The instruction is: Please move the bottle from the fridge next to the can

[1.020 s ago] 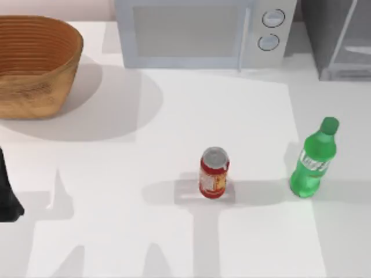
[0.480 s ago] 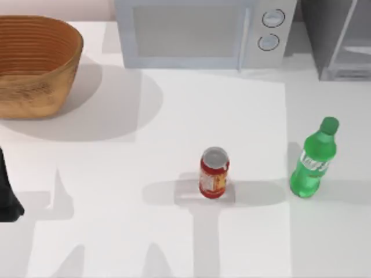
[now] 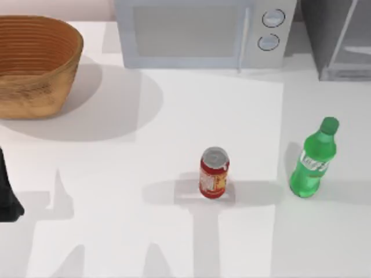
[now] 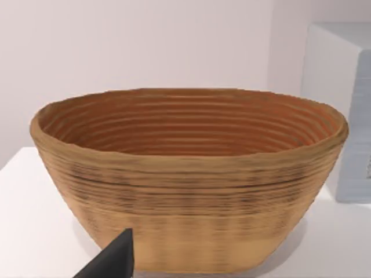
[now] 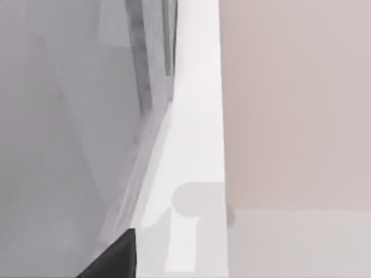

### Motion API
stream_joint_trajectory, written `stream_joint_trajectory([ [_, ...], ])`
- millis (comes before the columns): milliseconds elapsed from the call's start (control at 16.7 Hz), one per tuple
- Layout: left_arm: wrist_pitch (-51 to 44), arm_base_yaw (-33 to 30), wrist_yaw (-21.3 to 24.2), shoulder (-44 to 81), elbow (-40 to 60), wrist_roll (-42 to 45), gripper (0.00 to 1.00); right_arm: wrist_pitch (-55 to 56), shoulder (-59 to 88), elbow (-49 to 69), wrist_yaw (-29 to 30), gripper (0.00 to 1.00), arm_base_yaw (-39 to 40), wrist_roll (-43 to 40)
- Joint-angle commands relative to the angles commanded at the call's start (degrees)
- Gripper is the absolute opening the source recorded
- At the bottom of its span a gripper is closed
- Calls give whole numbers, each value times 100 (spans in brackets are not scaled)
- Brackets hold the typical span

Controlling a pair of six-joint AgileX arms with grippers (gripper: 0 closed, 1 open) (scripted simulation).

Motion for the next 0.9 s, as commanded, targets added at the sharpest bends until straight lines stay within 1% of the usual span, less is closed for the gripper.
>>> stream_joint_trajectory([
  [180,0,0,0,0,0,0,100,96,-43,-62,190,100,193,172],
  [360,0,0,0,0,0,0,100,389,-181,-288,791,100,916,712],
  [480,0,0,0,0,0,0,100,658,-323,-512,1362,100,1698,1207],
  [720,0,0,0,0,0,0,100,1271,-693,-1048,2702,100,3604,2329],
  [900,0,0,0,0,0,0,100,1682,-974,-1427,3606,100,4679,3082],
])
